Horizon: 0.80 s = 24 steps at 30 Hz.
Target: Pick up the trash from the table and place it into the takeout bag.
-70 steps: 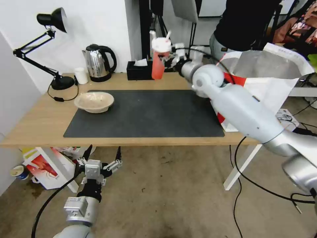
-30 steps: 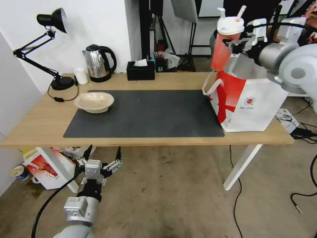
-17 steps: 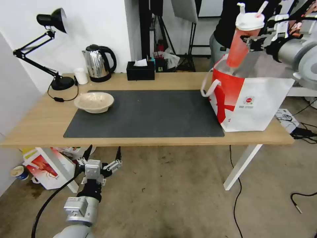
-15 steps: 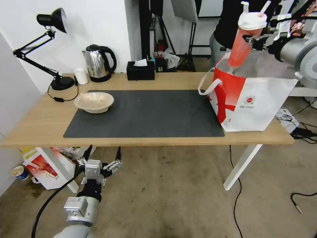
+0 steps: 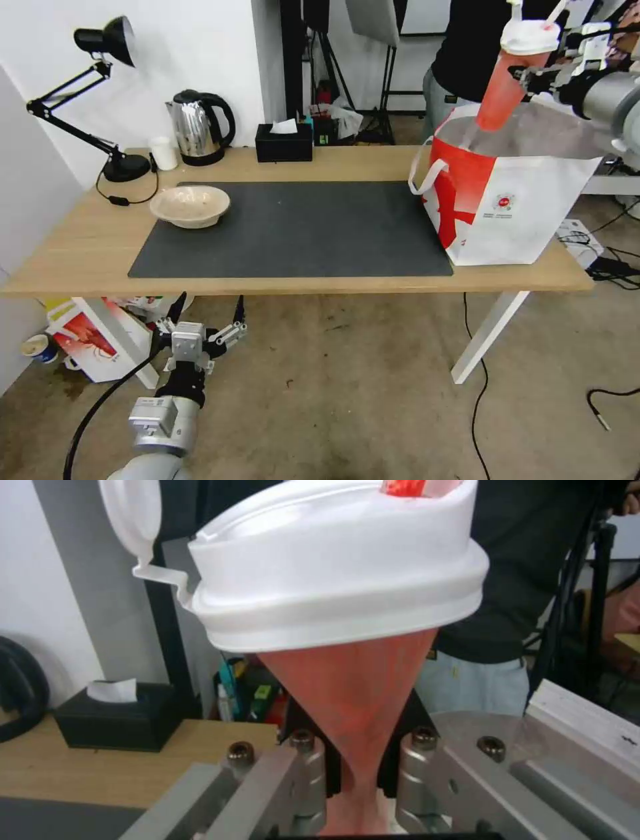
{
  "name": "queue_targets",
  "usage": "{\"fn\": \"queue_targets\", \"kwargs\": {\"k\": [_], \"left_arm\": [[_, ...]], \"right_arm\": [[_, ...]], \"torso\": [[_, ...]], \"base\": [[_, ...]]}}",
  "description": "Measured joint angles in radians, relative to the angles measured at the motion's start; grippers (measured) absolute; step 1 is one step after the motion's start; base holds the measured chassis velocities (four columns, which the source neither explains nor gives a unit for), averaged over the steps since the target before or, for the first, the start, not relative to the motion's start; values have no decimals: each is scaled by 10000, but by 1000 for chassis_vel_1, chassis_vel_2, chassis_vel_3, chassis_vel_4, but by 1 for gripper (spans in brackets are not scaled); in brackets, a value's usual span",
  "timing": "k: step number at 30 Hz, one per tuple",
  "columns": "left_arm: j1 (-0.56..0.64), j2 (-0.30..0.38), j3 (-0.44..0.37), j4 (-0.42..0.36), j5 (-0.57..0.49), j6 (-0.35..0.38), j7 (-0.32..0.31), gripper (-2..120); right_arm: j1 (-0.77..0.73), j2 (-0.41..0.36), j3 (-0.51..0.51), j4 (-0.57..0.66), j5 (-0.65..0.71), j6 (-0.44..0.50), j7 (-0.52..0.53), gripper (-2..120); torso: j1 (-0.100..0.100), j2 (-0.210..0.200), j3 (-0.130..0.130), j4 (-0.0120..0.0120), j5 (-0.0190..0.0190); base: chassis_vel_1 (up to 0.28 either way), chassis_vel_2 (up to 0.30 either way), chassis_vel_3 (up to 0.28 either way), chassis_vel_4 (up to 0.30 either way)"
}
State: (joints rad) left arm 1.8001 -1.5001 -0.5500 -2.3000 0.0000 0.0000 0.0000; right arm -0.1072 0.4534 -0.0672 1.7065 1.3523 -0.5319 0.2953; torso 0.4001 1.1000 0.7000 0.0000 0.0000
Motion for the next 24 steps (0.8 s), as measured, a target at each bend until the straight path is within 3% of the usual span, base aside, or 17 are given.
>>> {"fn": "queue_targets", "kwargs": {"k": [24], "left_arm": [[0, 0, 0, 0, 0, 0, 0, 100]], "right_arm": [[-555, 117, -89, -470, -1205, -393, 301, 7]], "torso": [[-1, 0, 0, 0, 0]], "base": [[0, 0, 0, 0]]}}
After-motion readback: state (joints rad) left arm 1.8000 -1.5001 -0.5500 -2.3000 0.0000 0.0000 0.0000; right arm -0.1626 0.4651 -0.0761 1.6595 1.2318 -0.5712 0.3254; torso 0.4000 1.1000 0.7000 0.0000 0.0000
